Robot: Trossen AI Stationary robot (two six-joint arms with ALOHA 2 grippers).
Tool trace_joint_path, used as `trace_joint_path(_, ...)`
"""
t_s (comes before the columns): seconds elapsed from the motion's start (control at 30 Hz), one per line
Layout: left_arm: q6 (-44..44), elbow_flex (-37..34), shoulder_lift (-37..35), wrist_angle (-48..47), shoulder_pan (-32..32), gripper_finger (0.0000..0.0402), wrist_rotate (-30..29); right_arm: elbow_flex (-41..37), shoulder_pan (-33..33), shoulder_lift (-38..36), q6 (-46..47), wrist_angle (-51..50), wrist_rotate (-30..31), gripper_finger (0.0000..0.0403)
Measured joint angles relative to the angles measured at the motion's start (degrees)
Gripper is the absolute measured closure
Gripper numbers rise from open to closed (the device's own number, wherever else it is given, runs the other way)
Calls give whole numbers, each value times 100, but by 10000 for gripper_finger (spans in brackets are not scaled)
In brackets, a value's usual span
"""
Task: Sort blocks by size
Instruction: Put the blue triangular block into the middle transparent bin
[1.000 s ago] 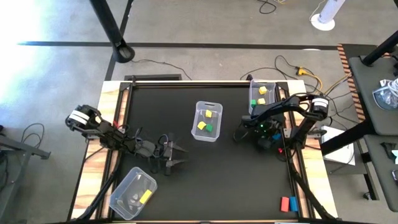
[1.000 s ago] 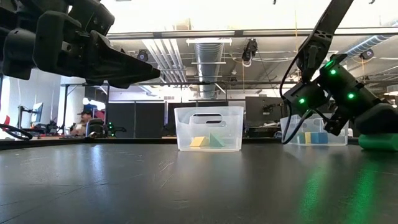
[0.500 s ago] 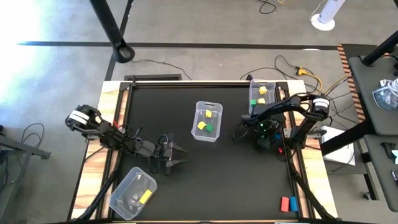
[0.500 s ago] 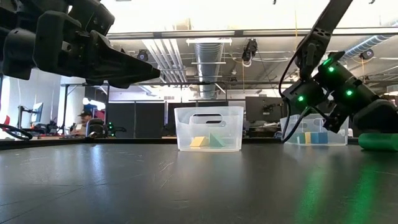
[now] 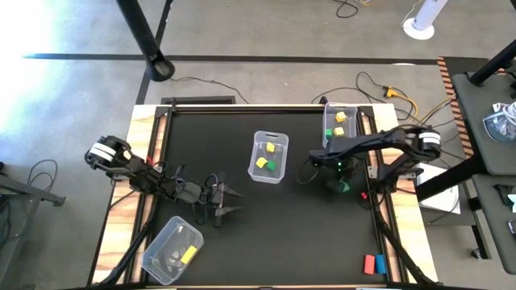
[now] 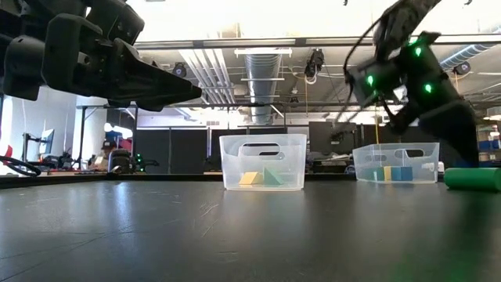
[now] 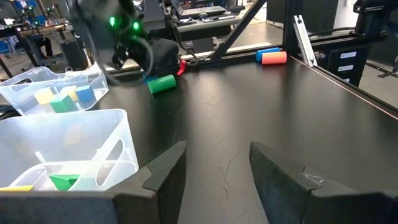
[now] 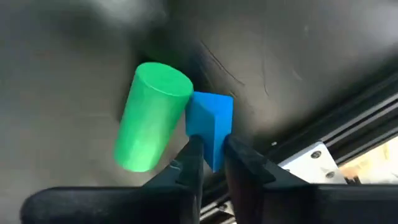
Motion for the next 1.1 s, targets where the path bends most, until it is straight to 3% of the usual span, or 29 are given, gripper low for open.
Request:
trace_joint_path(0.27, 0, 0, 0, 2, 2, 240, 0, 305, 434, -452, 537, 102, 357, 370)
trace_joint_path(0.63, 0, 0, 0, 2, 0, 240, 0, 226, 509, -239, 453, 831, 473, 370)
trace_joint_path(0.97, 0, 0, 0, 0, 1, 240, 0, 1010, 703, -225, 219, 980, 1504, 370)
trace_joint_path(1.1, 0, 0, 0, 1, 0, 240, 0, 1571, 852, -227, -79, 1640, 1860, 370)
